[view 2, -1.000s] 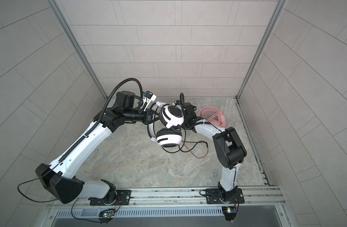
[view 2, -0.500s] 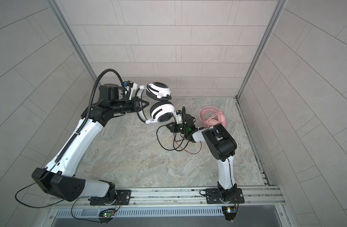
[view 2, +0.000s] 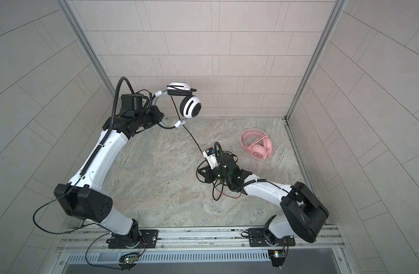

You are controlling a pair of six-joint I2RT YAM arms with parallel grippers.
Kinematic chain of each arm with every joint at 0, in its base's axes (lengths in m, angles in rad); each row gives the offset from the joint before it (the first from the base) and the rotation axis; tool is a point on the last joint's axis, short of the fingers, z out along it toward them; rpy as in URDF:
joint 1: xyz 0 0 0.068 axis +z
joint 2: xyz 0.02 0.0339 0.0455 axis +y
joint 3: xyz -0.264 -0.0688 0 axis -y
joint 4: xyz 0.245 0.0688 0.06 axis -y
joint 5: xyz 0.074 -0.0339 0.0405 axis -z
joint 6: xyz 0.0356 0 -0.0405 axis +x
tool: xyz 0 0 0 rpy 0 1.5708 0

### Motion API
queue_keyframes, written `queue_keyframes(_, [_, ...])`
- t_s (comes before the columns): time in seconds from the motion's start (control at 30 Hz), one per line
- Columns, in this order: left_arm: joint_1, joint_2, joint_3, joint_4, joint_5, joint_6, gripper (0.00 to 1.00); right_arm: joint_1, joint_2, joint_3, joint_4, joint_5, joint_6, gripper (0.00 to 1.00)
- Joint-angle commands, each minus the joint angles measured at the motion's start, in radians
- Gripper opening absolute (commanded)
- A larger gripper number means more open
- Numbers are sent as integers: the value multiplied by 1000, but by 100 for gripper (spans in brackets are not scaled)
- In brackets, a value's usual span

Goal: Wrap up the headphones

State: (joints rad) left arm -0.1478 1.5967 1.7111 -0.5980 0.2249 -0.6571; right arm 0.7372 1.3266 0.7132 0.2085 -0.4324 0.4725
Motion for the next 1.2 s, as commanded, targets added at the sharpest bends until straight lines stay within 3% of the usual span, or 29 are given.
queue_keyframes(0.0, [20, -6, 25, 18, -96, 4, 0, 32, -135, 15, -302, 184, -132, 3])
queue_keyframes(0.2, [58, -29, -57, 35, -167, 27, 0, 48, -329, 71, -497, 245, -159, 2])
queue_keyframes(0.4, [40, -47, -135, 42, -366, 58, 0, 122, -331, 239, -672, 301, -225, 1])
queue_keyframes(0.53, [-71, -49, -176, 21, -486, 204, 0, 131, -305, 388, -754, 314, -279, 1])
queue_keyframes(0.7, [-208, -62, -239, -56, -515, 353, 0, 97, -262, 551, -798, 320, -337, 1])
queue_keyframes(0.83, [-330, -89, -278, -118, -431, 453, 0, 19, -214, 680, -807, 308, -376, 1])
queue_keyframes(1.03, [-389, -157, -355, -135, -23, 525, 0, -181, -106, 805, -759, 129, -330, 1])
queue_keyframes(1.17, [-418, -205, -373, -156, 134, 593, 0, -286, -10, 833, -730, 48, -289, 1])
